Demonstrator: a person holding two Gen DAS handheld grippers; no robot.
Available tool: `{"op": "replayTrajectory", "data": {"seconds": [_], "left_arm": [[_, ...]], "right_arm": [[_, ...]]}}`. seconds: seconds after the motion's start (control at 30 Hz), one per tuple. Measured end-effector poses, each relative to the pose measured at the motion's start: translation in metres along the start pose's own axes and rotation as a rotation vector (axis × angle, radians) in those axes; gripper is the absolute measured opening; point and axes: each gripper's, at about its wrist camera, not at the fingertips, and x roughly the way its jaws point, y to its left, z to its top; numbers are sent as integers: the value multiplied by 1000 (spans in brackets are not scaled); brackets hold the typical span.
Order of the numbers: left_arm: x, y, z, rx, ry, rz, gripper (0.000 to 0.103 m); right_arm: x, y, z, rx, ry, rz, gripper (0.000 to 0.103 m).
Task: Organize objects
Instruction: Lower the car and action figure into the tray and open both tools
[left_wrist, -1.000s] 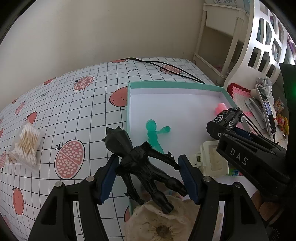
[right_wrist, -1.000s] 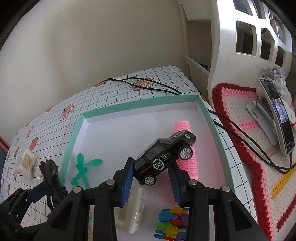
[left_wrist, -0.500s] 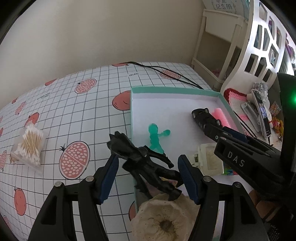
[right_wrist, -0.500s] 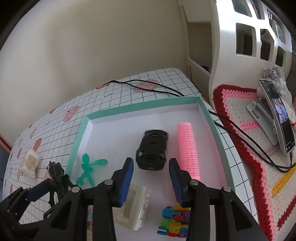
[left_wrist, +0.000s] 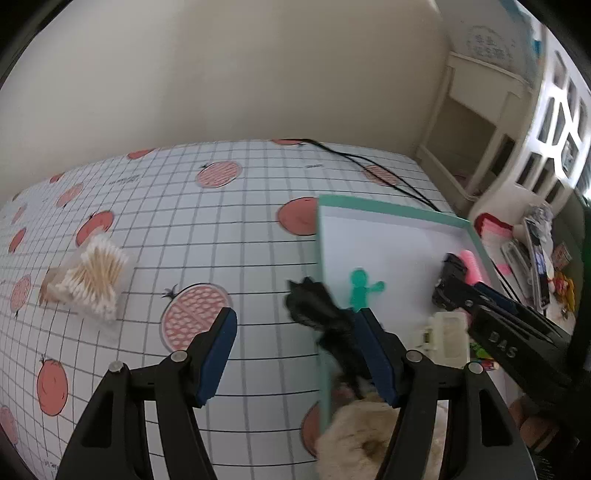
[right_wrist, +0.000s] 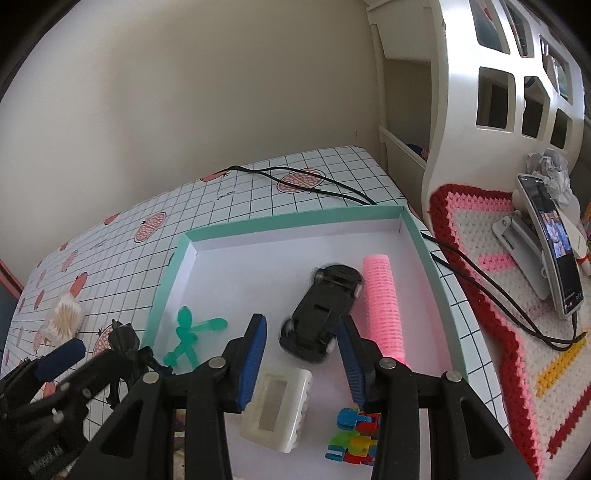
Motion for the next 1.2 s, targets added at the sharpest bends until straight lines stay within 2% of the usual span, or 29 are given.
{"op": "replayTrajectory", "data": {"seconds": [0.07,0.13,0.3,0.37,0.53,0.6,0.73,0.83,1.2], "left_arm": [[1,8,-1,-21,2,12,69],[1,13,-1,-37,2,20,74],[0,26,-2,-75,-6,31,79],[-1,30,-2,-90,-12,32,79],[-3,43,-1,-148,-20,41,79],[-2,47,-2,-166,-18,72,79],[3,50,-4,-159,-4,127,79],[8,51,-5,-162,18,111,79],[20,23,-7,-58,47,104,80]], "right_arm": [[0,1,-1,-4,0,-5,43],[0,1,-1,-4,-1,-8,44],[-1,0,-2,1,-3,-7,54],[-1,0,-2,2,-3,-9,59],[-1,0,-2,5,-3,-8,63],[-1,0,-2,5,-3,-9,66],[-2,-2,-3,13,-3,-9,67],[-2,-2,-3,17,-1,-6,68],[0,1,-5,17,7,0,68]]}}
